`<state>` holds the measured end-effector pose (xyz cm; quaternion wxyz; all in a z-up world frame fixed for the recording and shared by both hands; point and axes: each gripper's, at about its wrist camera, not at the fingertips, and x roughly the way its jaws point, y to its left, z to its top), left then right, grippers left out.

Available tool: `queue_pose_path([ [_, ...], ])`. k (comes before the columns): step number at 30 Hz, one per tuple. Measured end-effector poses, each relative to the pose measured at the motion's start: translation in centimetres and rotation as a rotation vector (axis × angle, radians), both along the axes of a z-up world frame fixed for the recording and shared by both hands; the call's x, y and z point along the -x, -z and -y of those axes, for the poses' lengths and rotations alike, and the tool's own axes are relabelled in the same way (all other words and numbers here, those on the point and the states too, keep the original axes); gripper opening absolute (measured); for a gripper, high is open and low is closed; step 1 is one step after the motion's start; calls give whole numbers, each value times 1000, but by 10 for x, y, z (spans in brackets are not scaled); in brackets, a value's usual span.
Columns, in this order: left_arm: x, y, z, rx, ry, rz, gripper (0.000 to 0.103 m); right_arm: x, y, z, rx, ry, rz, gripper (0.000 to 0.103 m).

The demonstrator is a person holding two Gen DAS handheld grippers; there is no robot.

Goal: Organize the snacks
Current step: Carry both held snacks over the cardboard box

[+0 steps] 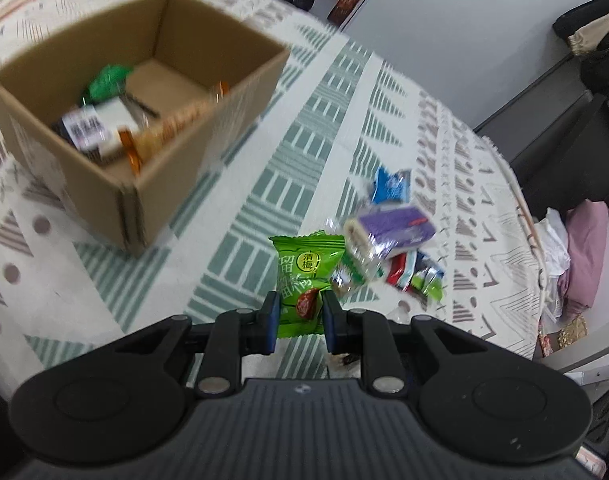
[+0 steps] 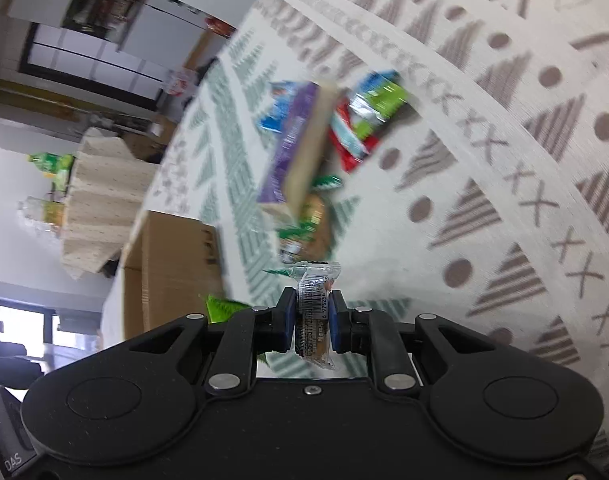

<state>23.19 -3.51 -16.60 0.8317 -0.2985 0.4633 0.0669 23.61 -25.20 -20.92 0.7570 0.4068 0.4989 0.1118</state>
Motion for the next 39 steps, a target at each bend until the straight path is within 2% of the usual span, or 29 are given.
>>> queue_pose_path([
  [8,11,-36,-16,-29,-20,73,21,-4,-25,-10,-51,-47,149,17],
  [20,22,-63,-52,-62,-99,115,21,-14,-50,-34,-131,-129,318,17],
  [29,28,-83,-90,-91,-168,143,21,-24,-62,-58,-166,-174,397,17],
  [39,20,-84,-132,-93,-222,142,21,-41,-60,-96,-155,-243,397,17],
])
